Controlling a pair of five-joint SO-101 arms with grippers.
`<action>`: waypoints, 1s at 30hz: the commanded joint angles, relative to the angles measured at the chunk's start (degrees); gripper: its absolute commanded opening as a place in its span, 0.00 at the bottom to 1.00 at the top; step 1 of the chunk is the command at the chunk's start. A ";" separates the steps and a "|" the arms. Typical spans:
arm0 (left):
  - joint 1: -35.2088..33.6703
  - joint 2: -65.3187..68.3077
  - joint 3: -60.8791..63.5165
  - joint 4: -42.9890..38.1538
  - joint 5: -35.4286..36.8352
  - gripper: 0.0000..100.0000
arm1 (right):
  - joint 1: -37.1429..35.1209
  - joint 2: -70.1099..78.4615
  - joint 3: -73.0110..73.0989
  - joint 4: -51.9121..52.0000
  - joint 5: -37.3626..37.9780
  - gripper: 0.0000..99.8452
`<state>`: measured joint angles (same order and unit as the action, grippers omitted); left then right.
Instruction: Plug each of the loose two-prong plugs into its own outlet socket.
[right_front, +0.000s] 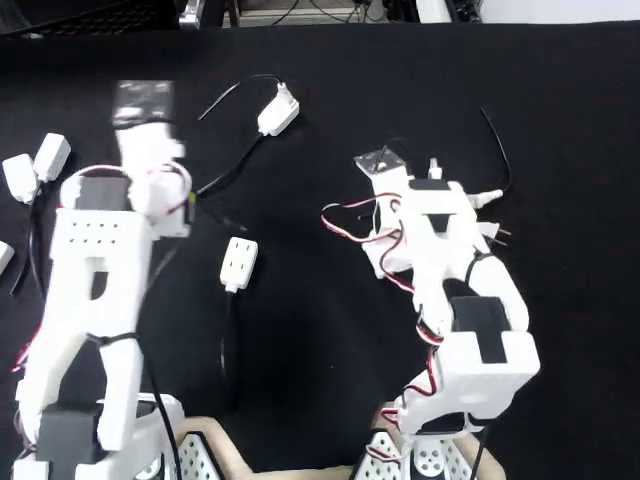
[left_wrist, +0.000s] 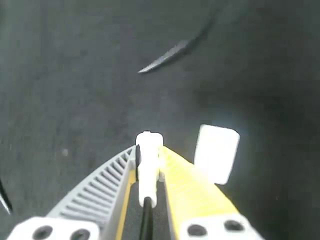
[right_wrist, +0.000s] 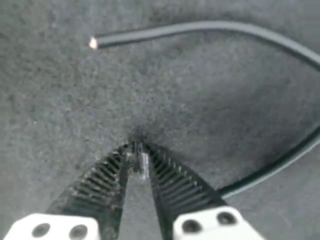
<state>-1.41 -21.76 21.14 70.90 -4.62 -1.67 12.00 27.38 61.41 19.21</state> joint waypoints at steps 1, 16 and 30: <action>5.85 -0.35 -3.30 0.62 -6.42 0.03 | 1.14 -1.10 0.22 -1.76 -1.67 0.01; 8.40 -1.05 9.27 -17.58 36.75 0.03 | 1.23 -1.10 0.22 -2.46 -2.37 0.01; 0.57 -0.97 16.84 -22.68 75.16 0.03 | 0.88 -1.10 0.22 -2.46 -2.37 0.01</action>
<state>2.37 -21.76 37.41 49.45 59.65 -1.67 11.91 27.56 60.79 17.54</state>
